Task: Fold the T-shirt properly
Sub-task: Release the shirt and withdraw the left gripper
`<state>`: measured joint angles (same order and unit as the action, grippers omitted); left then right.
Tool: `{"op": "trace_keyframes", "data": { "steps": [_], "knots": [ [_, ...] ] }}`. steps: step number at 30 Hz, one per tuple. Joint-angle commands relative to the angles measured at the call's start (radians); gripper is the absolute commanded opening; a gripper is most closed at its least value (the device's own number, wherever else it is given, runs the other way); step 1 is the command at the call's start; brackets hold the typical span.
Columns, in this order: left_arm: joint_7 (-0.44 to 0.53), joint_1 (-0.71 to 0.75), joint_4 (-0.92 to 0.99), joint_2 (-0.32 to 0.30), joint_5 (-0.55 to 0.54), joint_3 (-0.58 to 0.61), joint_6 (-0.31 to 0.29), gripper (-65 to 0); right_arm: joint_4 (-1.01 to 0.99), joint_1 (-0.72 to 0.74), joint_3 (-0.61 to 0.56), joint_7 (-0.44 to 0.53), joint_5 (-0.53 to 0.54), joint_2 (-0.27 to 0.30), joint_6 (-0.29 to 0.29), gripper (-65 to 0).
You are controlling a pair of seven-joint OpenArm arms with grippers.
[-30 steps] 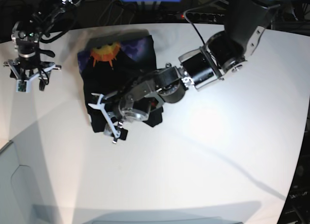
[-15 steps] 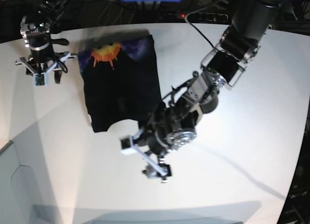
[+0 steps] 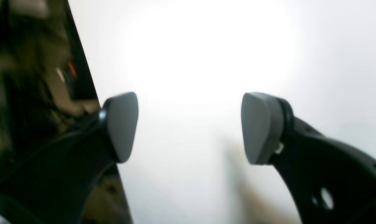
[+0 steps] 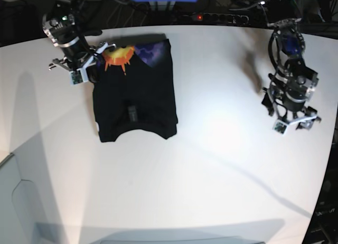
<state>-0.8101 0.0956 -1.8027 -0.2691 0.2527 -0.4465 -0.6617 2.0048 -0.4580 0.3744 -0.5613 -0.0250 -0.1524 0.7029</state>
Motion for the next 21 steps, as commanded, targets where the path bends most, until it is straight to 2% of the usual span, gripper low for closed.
{"op": "trace_keyframes", "data": {
  "steps": [1,6,14,16,21],
  "knots": [
    [0.016,0.013,-0.018,-0.012,-0.039,-0.033,0.001,-15.5,0.006,-0.002,-0.002,0.022,0.017,-0.005,-0.005,-64.6],
    [0.016,0.109,-0.019,-0.017,-0.161,-0.168,0.001,-15.5,0.009,0.001,0.005,0.040,0.017,-0.005,-0.005,-64.7],
    [0.015,0.114,-0.024,-0.017,-0.165,-0.189,0.001,-15.5,0.027,-0.034,-0.010,0.255,0.023,-0.005,-0.005,-64.7],
    [0.015,0.114,-0.024,-0.014,-0.165,-0.188,0.001,-15.5,0.026,-0.058,-0.055,0.301,0.070,-0.005,-0.005,-64.7],
    [0.015,0.115,-0.026,-0.014,-0.163,-0.188,0.001,-15.5,0.003,-0.097,-0.093,0.332,0.104,-0.005,-0.005,-64.7]
  ]
}}
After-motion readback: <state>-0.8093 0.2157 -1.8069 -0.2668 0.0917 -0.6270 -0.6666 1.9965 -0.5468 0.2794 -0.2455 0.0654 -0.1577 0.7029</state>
